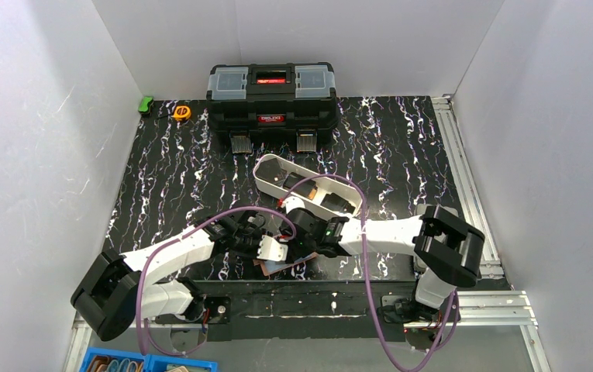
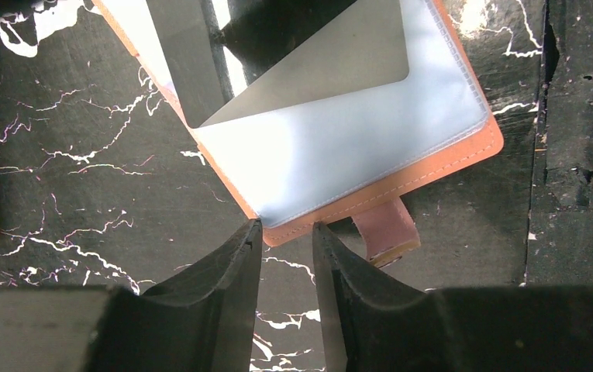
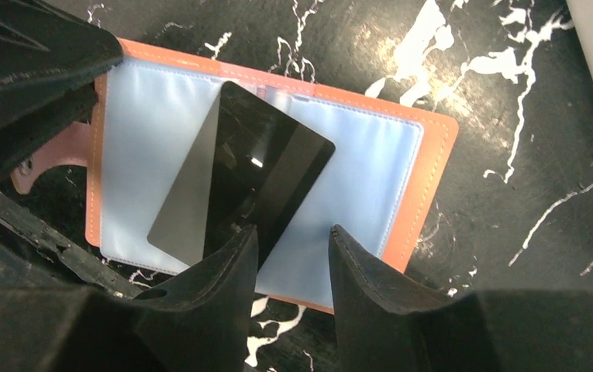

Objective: Put the credit cards into the card holder
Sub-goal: Insert the credit card into the card holder.

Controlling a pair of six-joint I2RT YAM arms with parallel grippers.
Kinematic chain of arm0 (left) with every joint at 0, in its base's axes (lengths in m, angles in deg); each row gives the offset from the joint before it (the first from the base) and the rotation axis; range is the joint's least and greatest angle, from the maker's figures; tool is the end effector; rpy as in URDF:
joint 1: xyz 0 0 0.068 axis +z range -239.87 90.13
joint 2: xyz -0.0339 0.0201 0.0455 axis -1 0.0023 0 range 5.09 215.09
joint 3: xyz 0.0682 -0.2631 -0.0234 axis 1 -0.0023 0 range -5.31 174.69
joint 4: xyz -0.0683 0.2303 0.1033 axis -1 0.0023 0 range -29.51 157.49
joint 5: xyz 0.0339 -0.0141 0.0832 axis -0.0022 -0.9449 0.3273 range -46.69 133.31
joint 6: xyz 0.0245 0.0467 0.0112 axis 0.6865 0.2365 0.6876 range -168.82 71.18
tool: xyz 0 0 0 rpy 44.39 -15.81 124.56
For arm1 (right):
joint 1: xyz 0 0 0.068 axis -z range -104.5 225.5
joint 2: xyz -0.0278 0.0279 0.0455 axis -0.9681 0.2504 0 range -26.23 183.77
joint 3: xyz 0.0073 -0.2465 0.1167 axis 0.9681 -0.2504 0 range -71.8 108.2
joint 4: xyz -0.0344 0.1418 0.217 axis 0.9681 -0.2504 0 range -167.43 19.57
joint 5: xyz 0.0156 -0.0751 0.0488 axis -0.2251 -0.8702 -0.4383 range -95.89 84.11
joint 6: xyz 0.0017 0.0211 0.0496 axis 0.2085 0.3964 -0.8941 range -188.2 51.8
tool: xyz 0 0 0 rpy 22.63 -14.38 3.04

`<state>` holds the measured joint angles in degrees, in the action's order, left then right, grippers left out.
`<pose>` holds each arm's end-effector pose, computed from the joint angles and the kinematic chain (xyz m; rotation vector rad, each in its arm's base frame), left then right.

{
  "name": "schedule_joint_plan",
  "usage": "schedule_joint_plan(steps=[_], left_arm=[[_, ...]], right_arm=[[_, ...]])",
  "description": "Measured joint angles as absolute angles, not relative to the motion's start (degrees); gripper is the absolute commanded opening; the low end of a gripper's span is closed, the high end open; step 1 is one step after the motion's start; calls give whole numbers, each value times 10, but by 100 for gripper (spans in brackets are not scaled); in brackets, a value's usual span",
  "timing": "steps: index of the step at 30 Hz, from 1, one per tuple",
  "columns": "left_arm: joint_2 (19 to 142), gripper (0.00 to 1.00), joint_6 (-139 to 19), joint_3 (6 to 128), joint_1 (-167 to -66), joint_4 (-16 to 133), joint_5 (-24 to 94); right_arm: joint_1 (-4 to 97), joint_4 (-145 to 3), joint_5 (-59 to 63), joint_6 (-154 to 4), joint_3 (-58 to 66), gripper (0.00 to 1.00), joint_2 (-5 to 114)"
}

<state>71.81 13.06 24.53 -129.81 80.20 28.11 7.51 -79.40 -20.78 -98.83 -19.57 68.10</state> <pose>0.1530 -0.1403 0.1665 2.0158 1.5076 -0.1858 0.1322 0.3027 0.1726 -0.6836 2.3781 0.4517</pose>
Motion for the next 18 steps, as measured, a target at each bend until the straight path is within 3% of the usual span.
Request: schedule_joint_plan(steps=[5,9,12,15,18], left_arm=[[715,25,127,245,-1298,802,283],[695,24,126,230,-1298,801,291],[675,24,127,217,-1298,801,294],[671,24,128,216,-1298,802,298],[670,24,126,215,-1298,800,301]], right_arm=[[88,-779,-191,-982,-233,34,647],[126,-765,-151,-981,-260,32,616],[159,-750,-115,-982,-264,34,605],[178,-729,-81,-982,-264,44,603],[183,-715,-51,-983,-260,46,604]])
